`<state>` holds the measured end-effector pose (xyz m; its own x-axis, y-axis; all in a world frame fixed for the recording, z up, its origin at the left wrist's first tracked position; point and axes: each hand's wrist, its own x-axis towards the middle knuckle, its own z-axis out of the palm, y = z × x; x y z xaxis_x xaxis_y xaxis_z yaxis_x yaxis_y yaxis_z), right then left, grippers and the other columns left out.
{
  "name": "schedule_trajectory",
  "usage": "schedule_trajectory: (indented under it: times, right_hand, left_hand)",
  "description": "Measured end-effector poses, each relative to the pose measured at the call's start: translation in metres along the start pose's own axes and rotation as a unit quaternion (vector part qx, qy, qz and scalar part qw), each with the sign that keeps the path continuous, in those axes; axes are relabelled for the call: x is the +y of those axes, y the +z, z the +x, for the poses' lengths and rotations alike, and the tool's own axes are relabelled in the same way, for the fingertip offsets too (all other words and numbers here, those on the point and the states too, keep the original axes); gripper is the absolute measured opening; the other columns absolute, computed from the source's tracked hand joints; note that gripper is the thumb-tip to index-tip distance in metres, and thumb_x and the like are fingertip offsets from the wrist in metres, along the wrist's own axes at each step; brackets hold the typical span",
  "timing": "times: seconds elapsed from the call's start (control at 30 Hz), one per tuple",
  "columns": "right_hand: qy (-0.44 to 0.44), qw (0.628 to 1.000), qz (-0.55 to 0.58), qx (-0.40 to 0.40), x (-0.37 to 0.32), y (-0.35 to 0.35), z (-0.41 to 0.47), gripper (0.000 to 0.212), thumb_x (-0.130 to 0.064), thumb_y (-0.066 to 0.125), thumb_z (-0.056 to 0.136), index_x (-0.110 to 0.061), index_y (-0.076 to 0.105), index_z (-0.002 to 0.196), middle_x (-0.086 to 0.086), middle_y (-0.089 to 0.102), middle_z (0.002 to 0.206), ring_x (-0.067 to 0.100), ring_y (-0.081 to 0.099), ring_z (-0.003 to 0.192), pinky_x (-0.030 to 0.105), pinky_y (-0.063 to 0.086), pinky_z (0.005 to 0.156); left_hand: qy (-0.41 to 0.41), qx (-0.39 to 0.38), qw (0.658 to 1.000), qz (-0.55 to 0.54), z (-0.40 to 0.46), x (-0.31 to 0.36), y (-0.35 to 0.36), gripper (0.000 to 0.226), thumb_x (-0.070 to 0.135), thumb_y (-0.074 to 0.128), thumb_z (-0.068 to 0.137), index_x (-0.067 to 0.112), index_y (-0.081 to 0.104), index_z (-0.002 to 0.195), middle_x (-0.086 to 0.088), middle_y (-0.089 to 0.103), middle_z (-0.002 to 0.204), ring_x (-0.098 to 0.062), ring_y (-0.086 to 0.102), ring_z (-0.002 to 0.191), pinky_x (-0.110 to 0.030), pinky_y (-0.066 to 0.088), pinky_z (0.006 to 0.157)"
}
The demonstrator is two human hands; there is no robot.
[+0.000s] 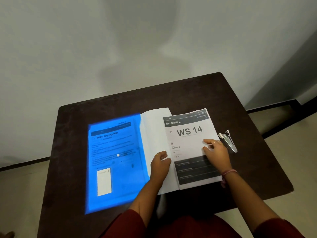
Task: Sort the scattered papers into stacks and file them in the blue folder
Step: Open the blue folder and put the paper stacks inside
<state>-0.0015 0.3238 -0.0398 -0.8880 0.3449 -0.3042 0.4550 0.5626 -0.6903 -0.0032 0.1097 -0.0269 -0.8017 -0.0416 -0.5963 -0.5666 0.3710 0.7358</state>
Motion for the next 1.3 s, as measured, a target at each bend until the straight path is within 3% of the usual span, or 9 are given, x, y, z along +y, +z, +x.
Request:
schedule_trajectory:
  times: [0.27,0.43,0.53,0.67,0.83,0.93,1.07,1.3]
  right_hand:
    - [0.002,0.984,-0.173,-0.035,0.029,-0.023,0.027,0.051,-0.024,0.061,0.09,-0.011,0.046,0.137,0.008,0.047,0.141,0.023,0.041,0.132,0.032,0.032,0.11]
    - [-0.012,0.976,-0.209,-0.057,0.031,-0.025,0.029,0.063,-0.03,0.068,0.086,-0.014,0.041,0.14,0.007,0.041,0.144,0.024,0.037,0.134,0.032,0.032,0.11]
    - [-0.029,0.977,-0.205,-0.048,0.033,-0.026,0.029,0.062,-0.025,0.069,0.085,-0.014,0.041,0.14,0.008,0.04,0.145,0.024,0.038,0.134,0.031,0.031,0.11]
    - [-0.063,0.975,-0.21,-0.031,0.038,-0.028,0.028,0.054,-0.024,0.068,0.087,-0.016,0.047,0.136,0.005,0.045,0.143,0.021,0.038,0.134,0.029,0.03,0.111]
    - [-0.096,0.979,-0.18,0.031,0.036,-0.034,0.024,0.041,-0.024,0.066,0.088,-0.015,0.056,0.127,0.007,0.051,0.136,0.024,0.046,0.126,0.034,0.04,0.104]
    - [-0.063,0.993,-0.086,0.051,0.031,-0.036,0.026,0.044,-0.02,0.064,0.089,-0.009,0.052,0.131,0.011,0.054,0.133,0.028,0.052,0.121,0.038,0.044,0.102]
    - [-0.005,0.999,0.012,0.045,0.028,-0.039,0.028,0.038,-0.012,0.06,0.091,-0.006,0.053,0.128,0.015,0.06,0.121,0.028,0.059,0.107,0.037,0.048,0.096]
    - [0.034,0.998,0.029,0.047,0.037,-0.041,0.023,0.031,-0.006,0.058,0.092,0.003,0.059,0.122,0.019,0.06,0.121,0.03,0.058,0.108,0.032,0.044,0.096]
  left_hand:
    - [-0.005,0.062,0.998,-0.01,0.019,0.021,0.026,0.045,0.008,0.054,0.092,0.005,0.046,0.136,-0.008,0.053,0.135,-0.025,0.05,0.124,-0.031,0.04,0.102]
    - [0.028,0.074,0.996,0.034,0.028,0.03,0.04,0.014,0.01,0.053,0.092,0.003,0.059,0.102,-0.015,0.064,0.11,-0.031,0.061,0.102,-0.033,0.05,0.086]
    - [0.048,0.085,0.994,0.05,0.03,0.03,0.045,0.032,0.01,0.053,0.092,0.001,0.056,0.123,-0.018,0.061,0.116,-0.031,0.059,0.105,-0.039,0.049,0.094]
    - [0.058,0.113,0.991,0.035,0.031,0.029,0.051,0.043,0.011,0.056,0.092,0.008,0.049,0.134,-0.011,0.055,0.125,-0.021,0.055,0.104,-0.032,0.047,0.097]
    - [0.043,0.163,0.986,0.002,0.033,0.029,0.057,0.039,0.02,0.06,0.092,0.01,0.053,0.13,-0.011,0.051,0.126,-0.027,0.055,0.112,-0.041,0.047,0.101]
    - [0.045,0.174,0.983,-0.018,0.037,0.03,0.06,0.029,0.027,0.061,0.091,0.014,0.06,0.117,-0.008,0.057,0.121,-0.025,0.058,0.107,-0.043,0.051,0.096]
    - [0.03,0.167,0.985,-0.042,0.041,0.03,0.062,0.019,0.032,0.067,0.087,0.016,0.062,0.097,-0.006,0.064,0.108,-0.023,0.063,0.096,-0.04,0.055,0.089]
    - [0.067,0.134,0.987,-0.058,0.029,0.04,0.064,0.011,0.019,0.054,0.096,0.012,0.047,0.1,-0.005,0.057,0.103,-0.018,0.056,0.093,-0.022,0.046,0.079]
